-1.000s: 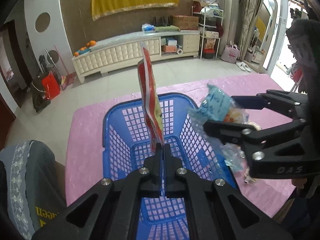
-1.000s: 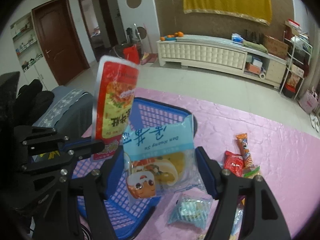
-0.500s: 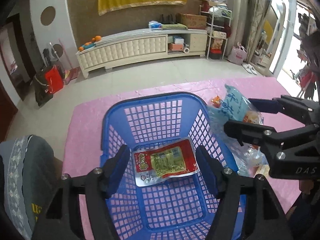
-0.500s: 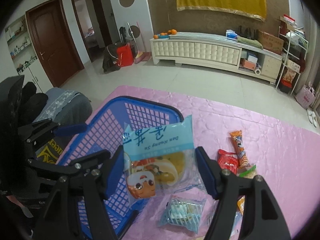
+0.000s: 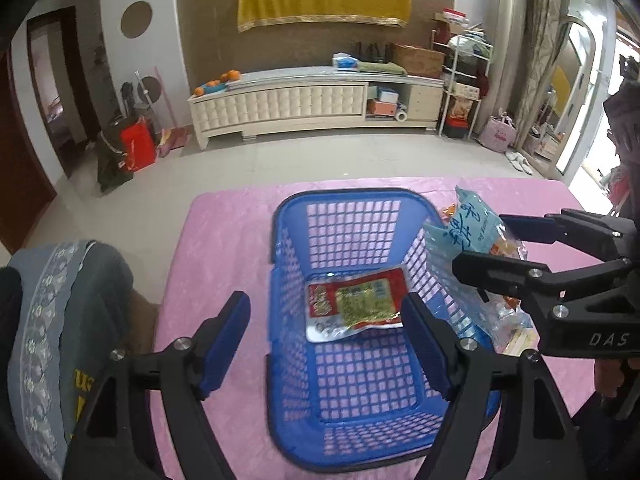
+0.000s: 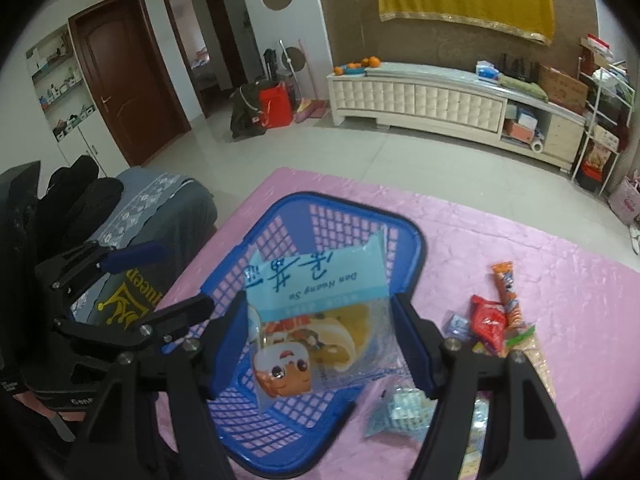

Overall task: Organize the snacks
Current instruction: 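Lower the pastry bag into the blue basket and open the right tool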

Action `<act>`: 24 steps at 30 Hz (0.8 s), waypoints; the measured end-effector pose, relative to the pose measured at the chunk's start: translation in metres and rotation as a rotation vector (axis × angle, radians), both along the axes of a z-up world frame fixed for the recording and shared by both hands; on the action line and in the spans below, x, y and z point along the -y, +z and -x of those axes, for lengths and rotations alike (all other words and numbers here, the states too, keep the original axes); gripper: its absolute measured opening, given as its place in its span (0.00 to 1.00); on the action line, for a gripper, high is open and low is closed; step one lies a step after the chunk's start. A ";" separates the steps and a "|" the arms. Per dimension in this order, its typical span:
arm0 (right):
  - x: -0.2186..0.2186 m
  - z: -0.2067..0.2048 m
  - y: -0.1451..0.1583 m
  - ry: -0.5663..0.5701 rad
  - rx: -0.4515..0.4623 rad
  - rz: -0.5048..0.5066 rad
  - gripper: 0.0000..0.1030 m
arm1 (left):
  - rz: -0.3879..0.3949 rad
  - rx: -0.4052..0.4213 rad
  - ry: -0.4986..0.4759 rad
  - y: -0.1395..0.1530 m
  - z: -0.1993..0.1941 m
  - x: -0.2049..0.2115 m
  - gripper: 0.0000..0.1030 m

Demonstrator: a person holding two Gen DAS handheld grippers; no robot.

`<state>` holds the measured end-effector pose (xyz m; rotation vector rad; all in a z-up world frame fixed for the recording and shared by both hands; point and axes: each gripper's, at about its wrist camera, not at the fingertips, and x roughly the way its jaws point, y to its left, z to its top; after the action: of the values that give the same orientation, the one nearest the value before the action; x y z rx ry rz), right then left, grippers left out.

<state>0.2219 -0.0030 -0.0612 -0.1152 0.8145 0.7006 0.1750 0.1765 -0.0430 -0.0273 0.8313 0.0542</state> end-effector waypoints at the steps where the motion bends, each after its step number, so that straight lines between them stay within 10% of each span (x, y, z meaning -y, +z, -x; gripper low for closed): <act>1: -0.004 0.000 -0.003 0.003 -0.008 0.004 0.71 | 0.004 0.001 0.009 0.000 0.003 -0.005 0.74; 24: -0.064 0.007 -0.050 0.091 -0.156 0.103 0.76 | 0.049 -0.039 0.100 -0.031 0.030 -0.050 0.74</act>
<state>0.2152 0.0610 -0.1109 -0.1934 0.9999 0.7604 0.1447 0.2265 -0.0743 -0.1141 0.8698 0.1289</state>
